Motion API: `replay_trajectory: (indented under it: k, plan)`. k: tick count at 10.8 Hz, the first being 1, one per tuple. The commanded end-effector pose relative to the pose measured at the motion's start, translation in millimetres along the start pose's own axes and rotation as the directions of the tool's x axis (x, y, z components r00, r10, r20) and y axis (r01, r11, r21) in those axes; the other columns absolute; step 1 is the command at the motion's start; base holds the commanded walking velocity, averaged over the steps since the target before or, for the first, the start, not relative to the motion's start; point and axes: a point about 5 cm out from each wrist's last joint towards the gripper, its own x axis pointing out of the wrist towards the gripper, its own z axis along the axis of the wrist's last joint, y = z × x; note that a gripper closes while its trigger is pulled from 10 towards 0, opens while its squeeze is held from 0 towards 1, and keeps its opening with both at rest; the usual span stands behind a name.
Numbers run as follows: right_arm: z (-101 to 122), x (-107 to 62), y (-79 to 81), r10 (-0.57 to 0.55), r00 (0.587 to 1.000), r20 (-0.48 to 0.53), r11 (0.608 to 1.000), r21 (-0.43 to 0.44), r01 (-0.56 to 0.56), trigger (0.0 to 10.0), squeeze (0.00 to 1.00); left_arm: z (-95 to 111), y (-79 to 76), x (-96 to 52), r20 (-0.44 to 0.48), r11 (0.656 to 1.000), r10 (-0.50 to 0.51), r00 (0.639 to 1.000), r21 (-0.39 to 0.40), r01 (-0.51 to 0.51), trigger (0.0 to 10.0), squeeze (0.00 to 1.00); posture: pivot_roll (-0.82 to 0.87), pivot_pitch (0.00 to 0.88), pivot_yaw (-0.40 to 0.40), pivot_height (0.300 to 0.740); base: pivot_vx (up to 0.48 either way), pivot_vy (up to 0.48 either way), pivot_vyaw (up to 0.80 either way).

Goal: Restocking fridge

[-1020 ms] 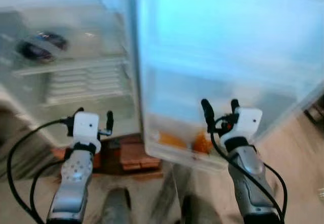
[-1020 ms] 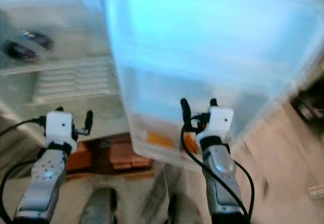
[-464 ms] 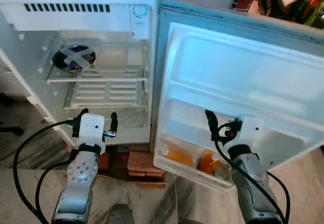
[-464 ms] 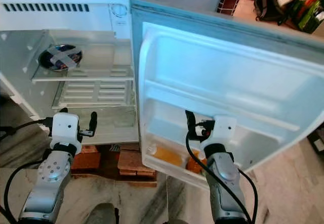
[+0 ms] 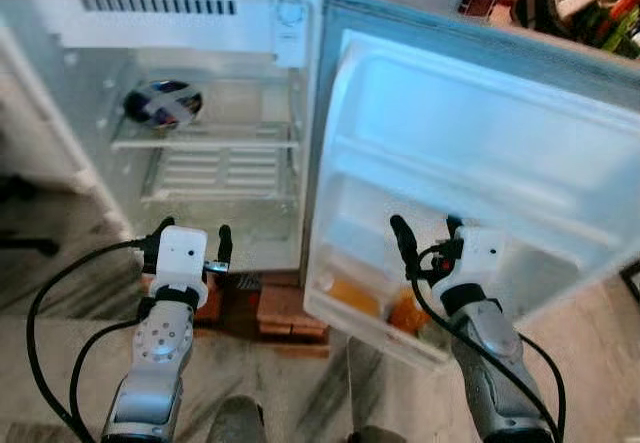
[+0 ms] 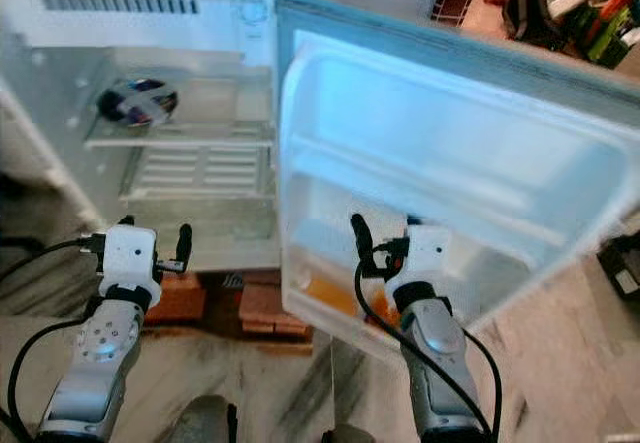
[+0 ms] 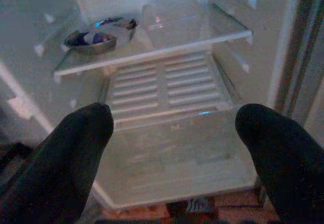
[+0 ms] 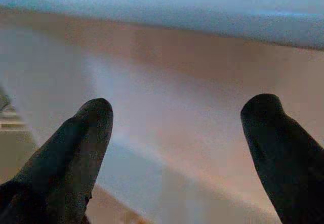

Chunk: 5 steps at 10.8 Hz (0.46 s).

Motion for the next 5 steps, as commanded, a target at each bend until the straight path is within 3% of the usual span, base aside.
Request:
replay_trajectory:
  k: [1,5]
  plan:
    - [-0.2,-0.2,-5.3,-0.01,1.0,-0.003,1.0,-0.009,0.01,10.0,0.0,-4.4,-2.3,-1.4,-0.019,1.0,-0.009,1.0,0.001,0.009,10.0,0.0,0.16,0.055,-0.068,0.74,-0.266,0.0,0.0]
    - [0.1,3.9,-2.2,0.005,1.0,0.005,1.0,-0.014,-0.005,10.0,0.0,-5.2,-2.5,-1.7,-0.02,1.0,-0.013,1.0,0.008,0.013,10.0,0.0,0.17,0.051,-0.07,0.74,-0.286,0.0,0.0]
